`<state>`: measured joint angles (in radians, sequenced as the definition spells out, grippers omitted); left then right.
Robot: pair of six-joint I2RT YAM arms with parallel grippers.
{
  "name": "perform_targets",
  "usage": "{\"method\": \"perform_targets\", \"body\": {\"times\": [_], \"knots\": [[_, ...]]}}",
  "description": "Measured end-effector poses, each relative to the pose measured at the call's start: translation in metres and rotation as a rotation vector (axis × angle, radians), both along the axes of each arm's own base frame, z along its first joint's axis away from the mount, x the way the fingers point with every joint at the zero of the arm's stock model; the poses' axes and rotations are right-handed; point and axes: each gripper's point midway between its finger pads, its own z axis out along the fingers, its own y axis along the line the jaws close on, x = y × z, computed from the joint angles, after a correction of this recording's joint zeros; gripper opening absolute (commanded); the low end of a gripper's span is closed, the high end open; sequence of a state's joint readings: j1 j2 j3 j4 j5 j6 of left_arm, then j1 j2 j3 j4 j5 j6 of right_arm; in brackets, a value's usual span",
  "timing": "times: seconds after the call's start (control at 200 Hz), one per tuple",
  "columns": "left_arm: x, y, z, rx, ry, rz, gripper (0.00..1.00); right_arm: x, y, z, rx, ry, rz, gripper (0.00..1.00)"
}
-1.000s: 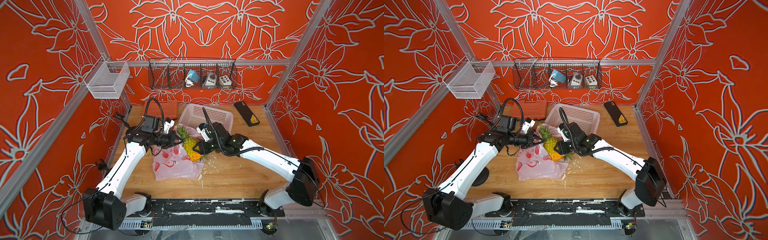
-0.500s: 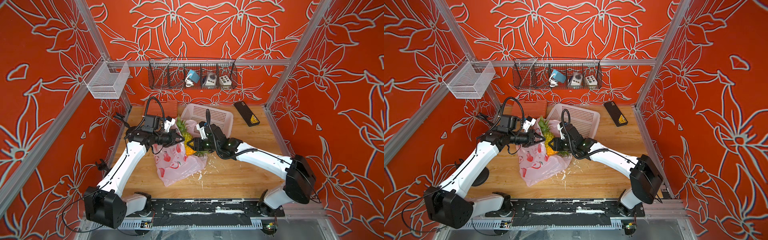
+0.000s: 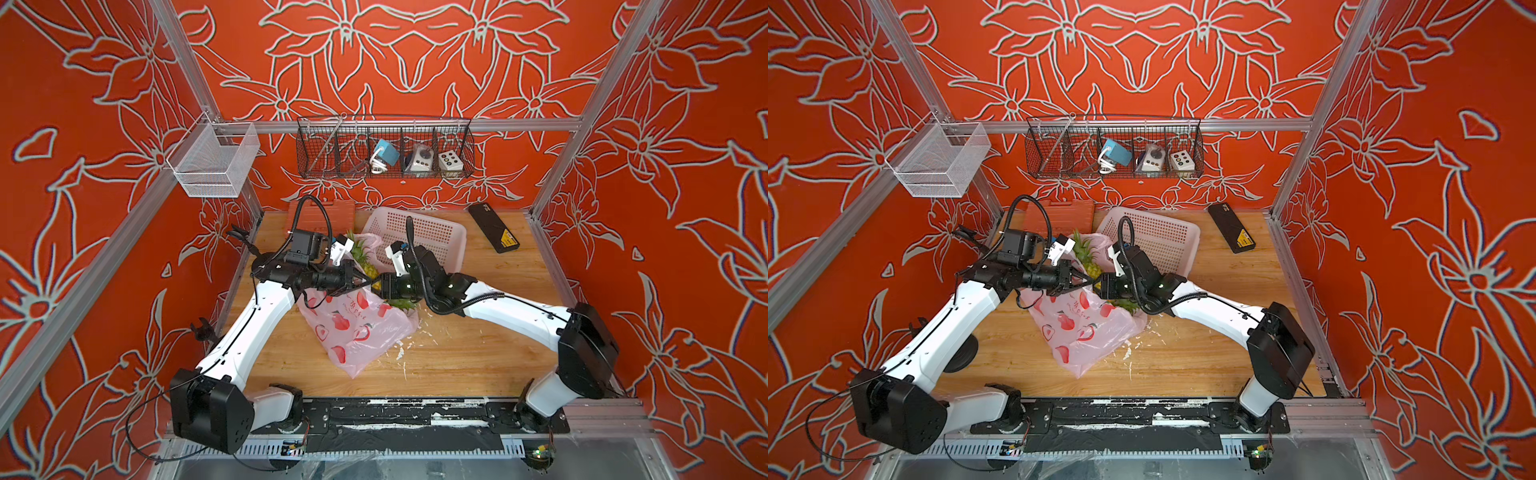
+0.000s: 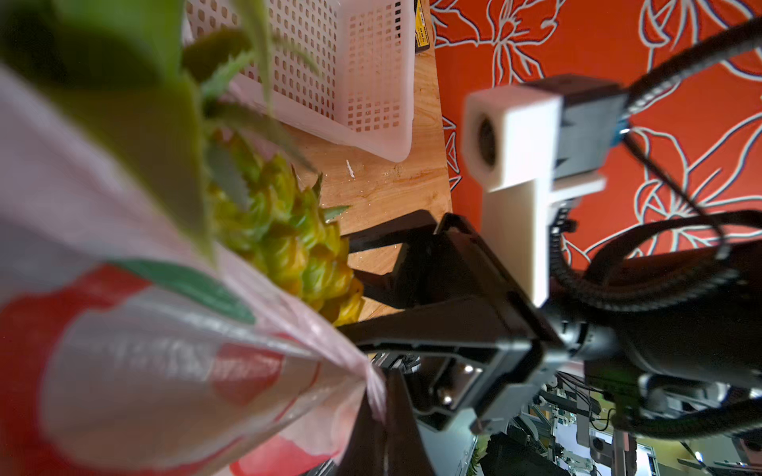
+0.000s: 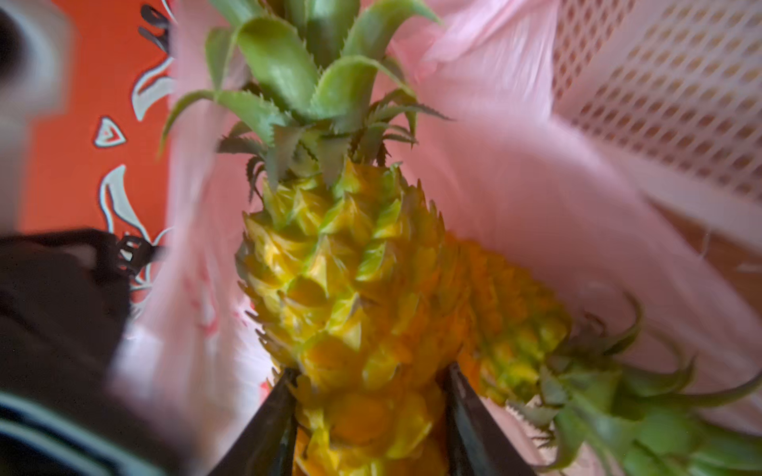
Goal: Place the pineapple into a plastic bag & tie a knot
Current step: Place the pineapple in the plastic bag.
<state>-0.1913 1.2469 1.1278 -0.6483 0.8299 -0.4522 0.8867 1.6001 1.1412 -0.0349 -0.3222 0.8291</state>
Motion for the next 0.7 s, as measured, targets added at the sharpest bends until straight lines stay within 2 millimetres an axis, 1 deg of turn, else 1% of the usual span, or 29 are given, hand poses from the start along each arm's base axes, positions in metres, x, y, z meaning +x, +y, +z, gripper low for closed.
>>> {"method": "perform_targets", "body": {"times": [0.045, 0.065, 0.15, 0.24, 0.32, 0.395, 0.415, 0.48, 0.51, 0.535, 0.56, 0.58, 0.6, 0.65, 0.701], "knots": [[0.000, 0.001, 0.002, 0.006, -0.008, 0.011, 0.00, -0.009, -0.003, -0.012, -0.001, 0.041, 0.017, 0.00], [0.000, 0.001, 0.003, 0.008, -0.013, 0.015, 0.00, -0.013, -0.003, -0.013, 0.006, 0.054, 0.029, 0.00], [0.000, 0.002, 0.009, 0.008, -0.034, 0.030, 0.00, -0.027, -0.004, -0.010, 0.030, 0.088, 0.082, 0.00], [0.003, 0.002, 0.011, 0.001, -0.045, 0.045, 0.00, -0.042, 0.000, -0.007, 0.037, 0.122, 0.162, 0.00], [0.004, 0.003, 0.006, 0.002, -0.029, 0.056, 0.00, -0.055, 0.004, -0.009, 0.013, 0.145, 0.226, 0.00], [0.005, 0.005, -0.004, 0.021, -0.005, 0.075, 0.00, -0.065, 0.010, -0.017, -0.015, 0.170, 0.289, 0.00], [0.005, 0.006, -0.005, 0.028, 0.000, 0.080, 0.00, -0.067, 0.011, -0.021, -0.023, 0.175, 0.304, 0.07], [0.006, 0.011, -0.012, 0.059, 0.016, 0.101, 0.00, -0.072, 0.010, -0.034, -0.057, 0.192, 0.335, 0.40], [0.005, 0.013, -0.015, 0.078, 0.025, 0.113, 0.00, -0.074, 0.007, -0.039, -0.079, 0.200, 0.345, 0.53], [0.005, 0.016, -0.017, 0.094, 0.032, 0.119, 0.04, -0.076, 0.004, -0.042, -0.093, 0.204, 0.351, 0.63], [0.004, 0.018, -0.019, 0.113, 0.039, 0.125, 0.13, -0.078, 0.002, -0.044, -0.105, 0.207, 0.357, 0.68], [0.004, 0.020, -0.020, 0.126, 0.044, 0.131, 0.23, -0.079, 0.001, -0.044, -0.111, 0.197, 0.369, 0.70], [0.004, 0.022, -0.021, 0.145, 0.041, 0.133, 0.29, -0.079, -0.001, -0.044, -0.115, 0.197, 0.369, 0.72], [0.004, 0.028, -0.021, 0.185, 0.049, 0.156, 0.41, -0.082, -0.005, -0.042, -0.128, 0.178, 0.388, 0.76], [0.004, 0.035, -0.020, 0.234, 0.035, 0.169, 0.51, -0.083, -0.011, -0.035, -0.135, 0.162, 0.387, 0.77]]}}
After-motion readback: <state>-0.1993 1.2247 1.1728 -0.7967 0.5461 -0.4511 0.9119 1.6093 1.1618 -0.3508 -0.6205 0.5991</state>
